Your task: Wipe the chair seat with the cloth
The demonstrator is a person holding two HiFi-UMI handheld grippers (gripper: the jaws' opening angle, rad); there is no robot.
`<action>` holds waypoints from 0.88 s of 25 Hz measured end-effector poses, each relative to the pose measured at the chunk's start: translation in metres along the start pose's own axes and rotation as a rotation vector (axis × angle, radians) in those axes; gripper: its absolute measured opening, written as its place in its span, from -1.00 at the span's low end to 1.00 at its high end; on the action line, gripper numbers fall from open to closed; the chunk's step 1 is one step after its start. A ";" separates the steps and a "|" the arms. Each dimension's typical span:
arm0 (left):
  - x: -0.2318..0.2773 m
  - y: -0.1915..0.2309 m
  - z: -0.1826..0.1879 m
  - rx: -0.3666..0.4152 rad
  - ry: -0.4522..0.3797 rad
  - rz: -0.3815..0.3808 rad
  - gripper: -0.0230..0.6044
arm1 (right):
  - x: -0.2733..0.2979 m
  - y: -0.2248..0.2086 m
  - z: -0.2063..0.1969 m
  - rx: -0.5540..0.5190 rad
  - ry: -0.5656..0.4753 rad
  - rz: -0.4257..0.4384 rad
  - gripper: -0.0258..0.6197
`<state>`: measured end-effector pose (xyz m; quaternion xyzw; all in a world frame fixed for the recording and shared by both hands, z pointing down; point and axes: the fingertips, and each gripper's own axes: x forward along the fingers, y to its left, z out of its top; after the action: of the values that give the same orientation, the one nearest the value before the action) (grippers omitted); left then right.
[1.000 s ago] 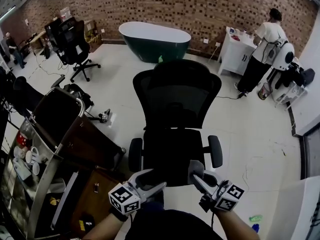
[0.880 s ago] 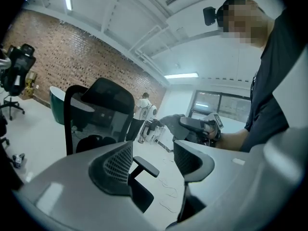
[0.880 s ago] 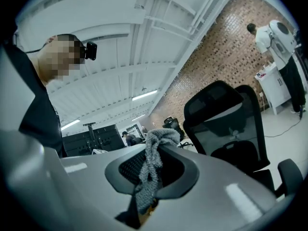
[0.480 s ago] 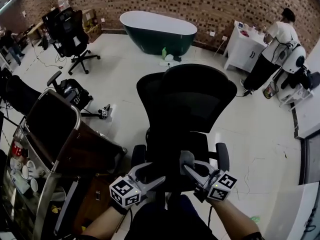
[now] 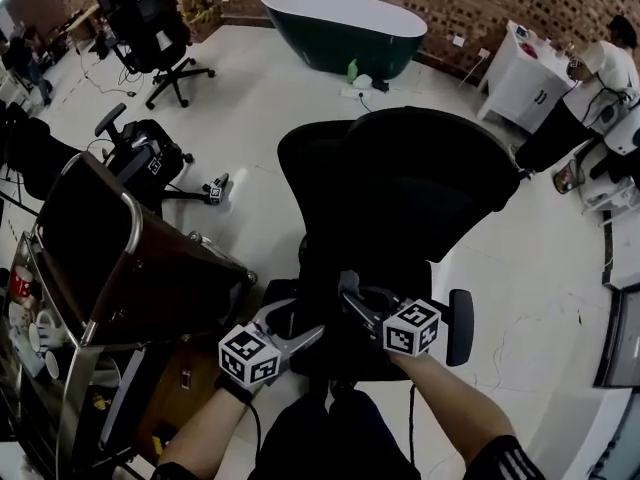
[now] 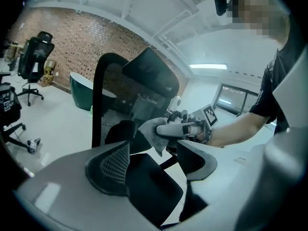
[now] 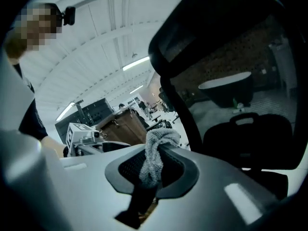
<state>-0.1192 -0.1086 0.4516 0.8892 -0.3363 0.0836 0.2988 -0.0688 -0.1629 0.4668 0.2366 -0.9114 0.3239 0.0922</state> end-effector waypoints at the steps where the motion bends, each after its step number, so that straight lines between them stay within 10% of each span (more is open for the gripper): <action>1: 0.007 0.010 -0.005 -0.007 0.008 0.010 0.12 | 0.016 -0.016 -0.012 0.000 0.037 -0.003 -0.77; 11: 0.066 0.083 -0.068 -0.088 0.014 0.061 0.12 | 0.158 -0.153 -0.152 0.036 0.323 -0.040 -0.77; 22: 0.086 0.102 -0.107 -0.147 -0.022 0.069 0.12 | 0.246 -0.198 -0.241 -0.155 0.551 -0.018 -0.78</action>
<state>-0.1142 -0.1532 0.6163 0.8535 -0.3754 0.0590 0.3567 -0.1825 -0.2356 0.8406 0.1400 -0.8718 0.3048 0.3571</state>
